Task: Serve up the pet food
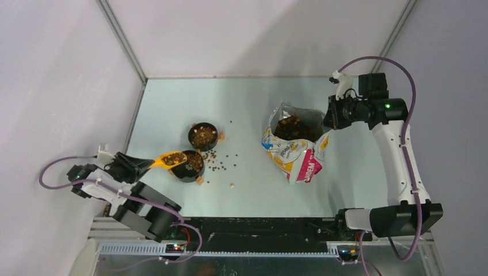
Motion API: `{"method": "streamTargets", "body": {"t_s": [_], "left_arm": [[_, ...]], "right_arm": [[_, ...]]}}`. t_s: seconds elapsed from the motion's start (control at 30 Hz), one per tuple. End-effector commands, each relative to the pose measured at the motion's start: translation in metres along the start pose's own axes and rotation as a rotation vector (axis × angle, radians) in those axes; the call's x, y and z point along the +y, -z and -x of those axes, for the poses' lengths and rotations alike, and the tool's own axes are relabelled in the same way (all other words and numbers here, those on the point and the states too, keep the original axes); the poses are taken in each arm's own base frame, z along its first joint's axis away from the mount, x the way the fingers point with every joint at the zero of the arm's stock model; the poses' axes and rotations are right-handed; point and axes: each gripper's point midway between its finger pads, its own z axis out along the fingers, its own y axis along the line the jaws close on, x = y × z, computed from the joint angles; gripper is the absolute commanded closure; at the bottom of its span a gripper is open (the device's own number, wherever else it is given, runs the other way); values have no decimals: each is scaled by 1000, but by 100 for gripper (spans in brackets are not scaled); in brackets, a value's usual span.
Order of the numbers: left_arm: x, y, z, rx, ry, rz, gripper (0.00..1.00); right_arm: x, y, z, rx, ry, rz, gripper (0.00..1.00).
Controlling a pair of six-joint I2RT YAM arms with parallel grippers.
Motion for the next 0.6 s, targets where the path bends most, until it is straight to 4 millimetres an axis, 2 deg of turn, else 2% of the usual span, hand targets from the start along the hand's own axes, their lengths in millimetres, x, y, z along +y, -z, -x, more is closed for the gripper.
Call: {"method": "streamTargets", "body": {"t_s": [0.0,0.1,0.27,0.57], "left_arm": [[-3,-1,16,-61,-89,118,100],[-6,-7,11,-33,-149,194,100],[-12,-9,13,-31,-228,306,100],[-47,-13,16,15,-418,365,100]], "right_arm": [[9,14,26,-134,58,20,100],[10,15,26,-136,56,22,100],[11,17,26,-143,57,26,100],[12,20,23,-150,52,27,100]]}}
